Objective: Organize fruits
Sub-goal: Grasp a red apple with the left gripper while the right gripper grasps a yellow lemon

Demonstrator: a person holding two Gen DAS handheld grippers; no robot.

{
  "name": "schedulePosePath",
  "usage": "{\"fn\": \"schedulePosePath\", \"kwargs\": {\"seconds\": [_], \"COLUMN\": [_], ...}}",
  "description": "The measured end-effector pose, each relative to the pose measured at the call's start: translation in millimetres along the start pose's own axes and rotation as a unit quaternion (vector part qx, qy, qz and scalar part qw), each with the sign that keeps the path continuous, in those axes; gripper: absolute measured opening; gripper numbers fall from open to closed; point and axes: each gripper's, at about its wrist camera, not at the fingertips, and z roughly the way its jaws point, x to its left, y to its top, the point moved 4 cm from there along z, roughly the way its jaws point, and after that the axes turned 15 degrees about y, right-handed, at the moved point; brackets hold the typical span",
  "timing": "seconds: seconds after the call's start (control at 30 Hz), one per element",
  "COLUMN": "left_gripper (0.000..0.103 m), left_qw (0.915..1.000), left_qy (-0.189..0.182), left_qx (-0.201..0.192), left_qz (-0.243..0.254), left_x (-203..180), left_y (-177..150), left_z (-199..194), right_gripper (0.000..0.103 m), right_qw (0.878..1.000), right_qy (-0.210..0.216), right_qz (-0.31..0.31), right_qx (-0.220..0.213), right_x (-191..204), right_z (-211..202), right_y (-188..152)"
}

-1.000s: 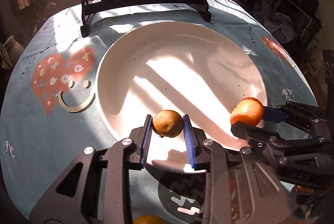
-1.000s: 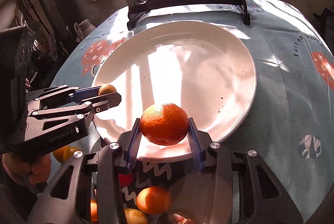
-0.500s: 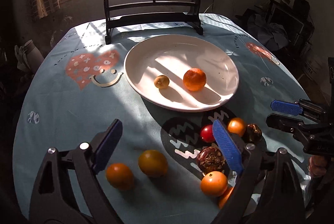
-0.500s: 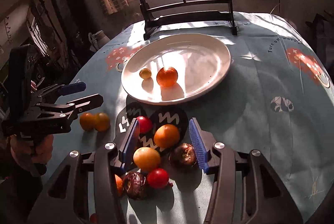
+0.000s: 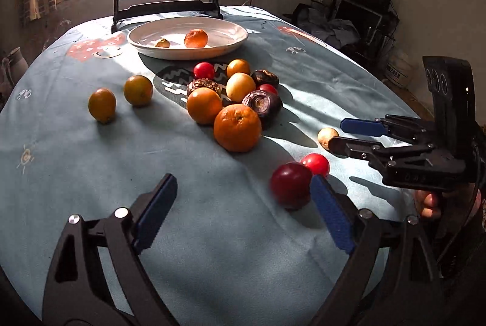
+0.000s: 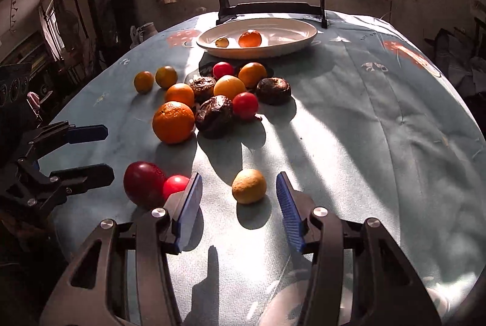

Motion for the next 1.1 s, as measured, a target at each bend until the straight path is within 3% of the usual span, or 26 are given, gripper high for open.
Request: {"fn": "schedulePosePath", "kwargs": {"seconds": [0.33, 0.47, 0.63, 0.87, 1.03, 1.1], "left_gripper": [0.091, 0.091, 0.076, 0.071, 0.051, 0.049], "left_qw": [0.9998, 0.9996, 0.9976, 0.9909, 0.9863, 0.9854], "left_qy": [-0.007, -0.009, -0.016, -0.024, -0.034, -0.037], "left_qx": [-0.008, -0.005, 0.002, 0.008, 0.034, 0.037], "left_qz": [0.014, 0.026, 0.068, 0.132, 0.158, 0.162], "left_x": [-3.6, -7.7, -22.8, -45.5, -50.5, -51.6], "left_y": [-2.7, -3.7, -0.7, 0.0, -3.3, -3.1], "left_z": [-1.9, -0.9, 4.9, 11.0, 21.2, 23.1], "right_gripper": [0.037, 0.026, 0.025, 0.025, 0.025, 0.025], "right_qw": [1.0, 1.0, 0.999, 0.998, 0.998, 0.998], "right_qy": [-0.011, -0.016, 0.012, 0.029, 0.04, 0.042], "right_qz": [0.006, 0.014, 0.043, 0.047, 0.053, 0.053], "right_qx": [0.023, 0.017, 0.006, -0.001, -0.004, -0.004], "right_x": [-2.9, -5.5, -13.9, -13.9, -15.1, -14.8], "right_z": [11.6, 11.1, 7.2, 5.1, 3.7, 3.5], "right_y": [-0.4, 0.2, 0.0, 0.4, 0.5, 0.7]}}
